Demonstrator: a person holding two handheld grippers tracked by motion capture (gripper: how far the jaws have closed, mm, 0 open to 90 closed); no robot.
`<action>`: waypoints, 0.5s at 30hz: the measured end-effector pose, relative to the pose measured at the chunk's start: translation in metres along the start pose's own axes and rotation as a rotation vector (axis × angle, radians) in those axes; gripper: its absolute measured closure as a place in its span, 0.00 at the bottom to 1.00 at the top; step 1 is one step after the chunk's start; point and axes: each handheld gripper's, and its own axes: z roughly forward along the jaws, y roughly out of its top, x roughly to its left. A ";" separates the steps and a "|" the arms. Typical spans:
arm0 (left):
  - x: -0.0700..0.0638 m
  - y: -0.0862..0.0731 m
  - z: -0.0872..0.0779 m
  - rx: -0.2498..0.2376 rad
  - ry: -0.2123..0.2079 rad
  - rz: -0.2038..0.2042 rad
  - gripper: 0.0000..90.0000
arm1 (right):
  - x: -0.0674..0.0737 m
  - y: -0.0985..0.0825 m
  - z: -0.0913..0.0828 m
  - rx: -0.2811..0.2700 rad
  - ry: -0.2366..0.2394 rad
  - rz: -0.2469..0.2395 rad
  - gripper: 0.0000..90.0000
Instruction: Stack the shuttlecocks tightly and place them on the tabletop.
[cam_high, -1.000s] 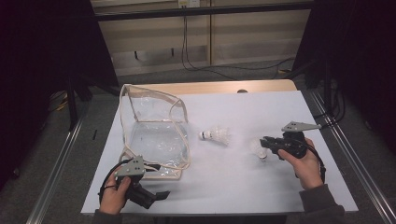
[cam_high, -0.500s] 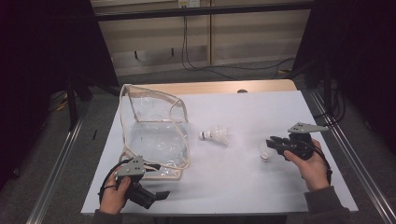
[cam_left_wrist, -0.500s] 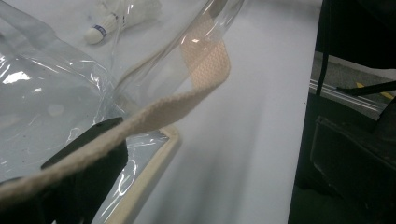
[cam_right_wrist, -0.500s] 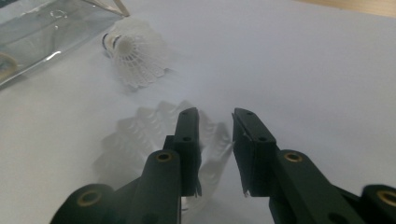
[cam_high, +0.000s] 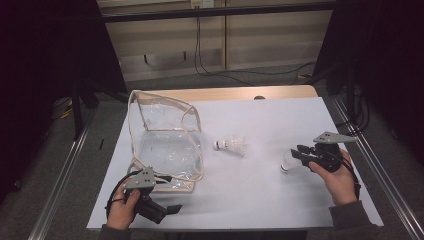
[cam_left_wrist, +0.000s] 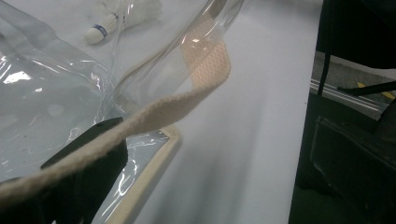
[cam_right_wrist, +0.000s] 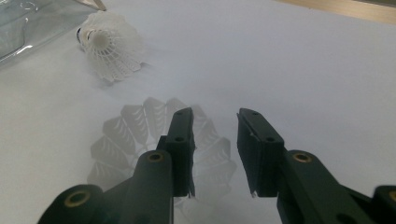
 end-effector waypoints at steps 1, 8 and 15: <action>0.000 0.000 0.000 -0.001 0.000 0.000 0.04 | -0.001 0.000 -0.001 -0.001 -0.006 -0.002 0.74; 0.000 0.000 0.000 0.001 0.000 0.004 0.04 | -0.003 -0.002 -0.002 0.001 -0.024 0.000 0.72; 0.000 0.000 0.000 0.001 0.001 0.004 0.04 | -0.006 -0.005 -0.004 0.017 -0.041 0.011 0.88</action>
